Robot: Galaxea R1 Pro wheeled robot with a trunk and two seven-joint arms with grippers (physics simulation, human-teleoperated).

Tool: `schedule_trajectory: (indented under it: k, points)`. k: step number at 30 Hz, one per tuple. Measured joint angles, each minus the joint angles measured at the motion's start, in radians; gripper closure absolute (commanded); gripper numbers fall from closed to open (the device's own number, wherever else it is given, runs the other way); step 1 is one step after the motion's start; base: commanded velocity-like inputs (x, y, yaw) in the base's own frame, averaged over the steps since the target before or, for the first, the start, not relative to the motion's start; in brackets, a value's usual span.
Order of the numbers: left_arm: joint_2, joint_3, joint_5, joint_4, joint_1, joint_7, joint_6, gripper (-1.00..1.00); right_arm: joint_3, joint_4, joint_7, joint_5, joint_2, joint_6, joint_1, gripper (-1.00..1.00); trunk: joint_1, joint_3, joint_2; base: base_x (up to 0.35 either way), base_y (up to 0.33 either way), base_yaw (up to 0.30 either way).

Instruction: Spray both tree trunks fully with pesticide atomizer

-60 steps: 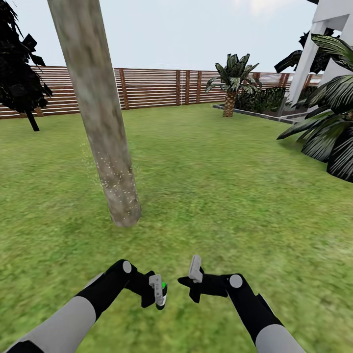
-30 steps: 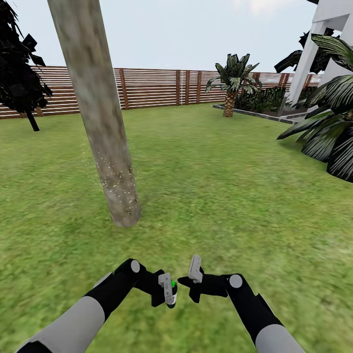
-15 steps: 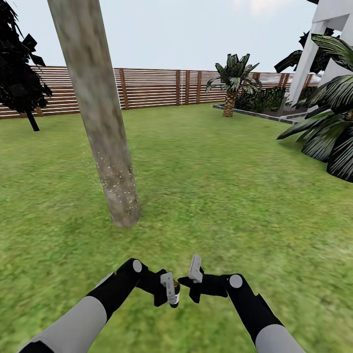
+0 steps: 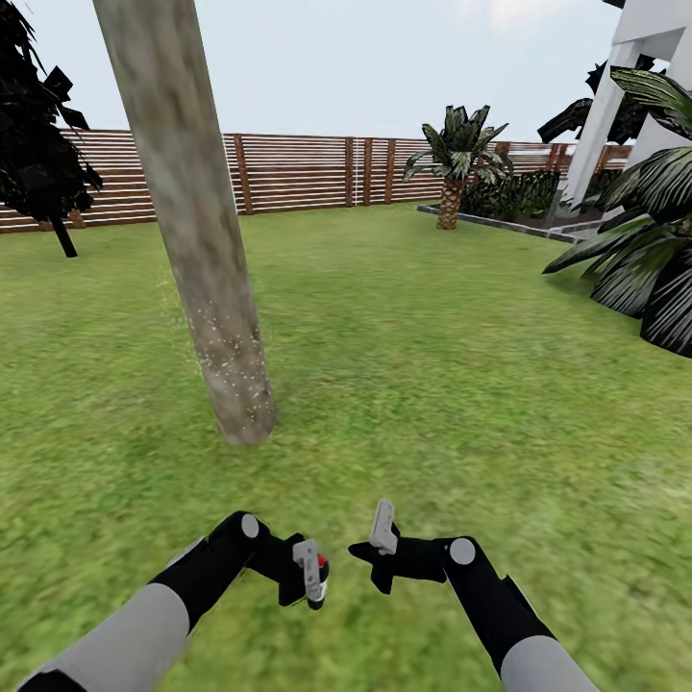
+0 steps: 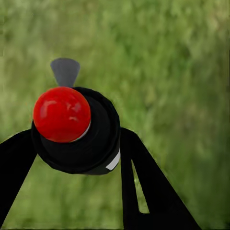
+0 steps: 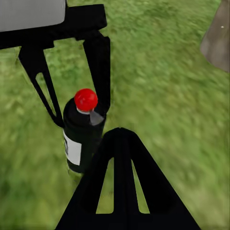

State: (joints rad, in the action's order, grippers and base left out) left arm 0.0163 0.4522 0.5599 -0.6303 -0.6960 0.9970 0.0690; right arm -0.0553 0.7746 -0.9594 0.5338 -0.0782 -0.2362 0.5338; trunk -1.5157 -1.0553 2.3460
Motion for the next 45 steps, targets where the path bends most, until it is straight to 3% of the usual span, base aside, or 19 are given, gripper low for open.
schedule_trajectory:
  k: [4,5,8,11,13,15,17,18,19,20,21,23,25,27,29,34,36,45]
  points:
    - [0.095,-0.001,0.0,-0.001,0.002,0.0,0.0,1.0,0.004,0.0,0.001,0.001,0.002,-0.001,0.0,1.0,0.0,0.0,0.0,0.0,0.0,0.0]
    - [0.123,-0.002,-0.001,0.0,0.003,-0.001,0.0,1.0,0.006,-0.003,0.002,0.002,0.003,-0.001,0.0,-1.0,0.0,0.0,0.0,0.0,0.0,0.0]
    - [0.206,-0.006,-0.012,0.002,0.004,-0.003,0.002,1.0,0.009,-0.007,0.006,0.004,0.009,-0.002,0.0,-1.0,0.0,0.0,0.0,0.0,0.0,0.0]
    - [0.245,-0.031,-0.02,0.013,0.023,-0.039,0.004,1.0,0.012,-0.011,0.016,0.005,0.011,-0.003,0.0,-1.0,0.0,0.0,0.0,0.0,0.0,0.0]
    - [0.245,-0.098,-0.032,0.069,0.031,-0.125,0.004,1.0,0.031,-0.039,0.104,0.005,0.015,-0.003,-0.001,-1.0,0.0,0.0,0.0,0.0,0.0,0.0]
    - [0.241,-0.178,-0.071,0.138,0.033,-0.247,0.004,1.0,0.073,-0.118,0.272,0.005,0.028,-0.005,-0.003,-1.0,0.0,0.0,0.0,0.0,0.0,0.0]
    - [0.239,-0.251,-0.177,0.199,0.035,-0.362,0.001,1.0,0.129,-0.232,0.458,0.004,0.033,-0.007,-0.005,-1.0,0.0,0.0,0.0,0.0,0.0,0.0]
    - [0.239,-0.271,-0.265,0.238,0.036,-0.421,-0.012,1.0,0.164,-0.299,0.58,0.003,0.039,-0.017,-0.006,-1.0,0.0,0.0,0.0,0.0,0.0,0.0]
    - [0.239,-0.282,-0.367,0.289,0.036,-0.489,-0.071,1.0,0.193,-0.367,0.712,0.001,0.045,-0.051,-0.007,-1.0,0.0,0.0,0.0,0.0,0.0,0.0]
    - [0.239,-0.288,-0.486,0.369,0.042,-0.588,-0.18,1.0,0.212,-0.452,0.871,0.0,0.049,-0.122,-0.011,-1.0,0.0,0.0,0.0,0.0,0.0,0.0]
    - [0.238,-0.29,-0.559,0.429,0.052,-0.665,-0.249,1.0,0.219,-0.517,0.988,-0.001,0.052,-0.175,-0.017,-1.0,0.0,0.0,0.0,0.0,0.0,0.0]
    - [0.236,-0.293,-0.668,0.497,0.087,-0.795,-0.324,1.0,0.226,-0.621,1.196,-0.003,0.071,-0.297,-0.046,-1.0,0.0,0.0,0.0,0.0,0.0,0.0]
    - [0.23,-0.295,-0.764,0.518,0.149,-0.886,-0.379,1.0,0.228,-0.673,1.305,-0.005,0.097,-0.414,-0.087,-1.0,0.0,0.0,0.0,0.0,0.0,0.0]
    - [0.229,-0.299,-0.855,0.522,0.2,-0.949,-0.457,1.0,0.225,-0.689,1.333,-0.005,0.103,-0.464,-0.109,-1.0,0.0,0.0,0.0,0.0,0.0,0.0]
    - [0.228,-0.297,-0.92,0.529,0.252,-1.006,-0.511,1.0,0.225,-0.696,1.344,-0.005,0.104,-0.484,-0.124,-1.0,0.0,0.0,0.0,0.0,0.0,0.0]
    - [0.213,-0.291,-0.935,0.535,0.291,-1.021,-0.521,1.0,0.223,-0.7,1.346,-0.004,0.093,-0.489,-0.133,-1.0,0.0,0.0,0.0,0.0,0.0,0.0]
    - [0.196,-0.292,-0.935,0.537,0.295,-1.022,-0.522,1.0,0.225,-0.732,1.346,-0.004,0.075,-0.489,-0.134,-1.0,0.0,0.0,0.0,-0.203,-0.01,0.0]
    - [0.168,-0.293,-0.935,0.555,0.297,-1.028,-0.531,1.0,0.226,-0.741,1.347,-0.006,0.075,-0.491,-0.135,-1.0,0.0,0.0,0.0,-0.336,-0.001,0.246]
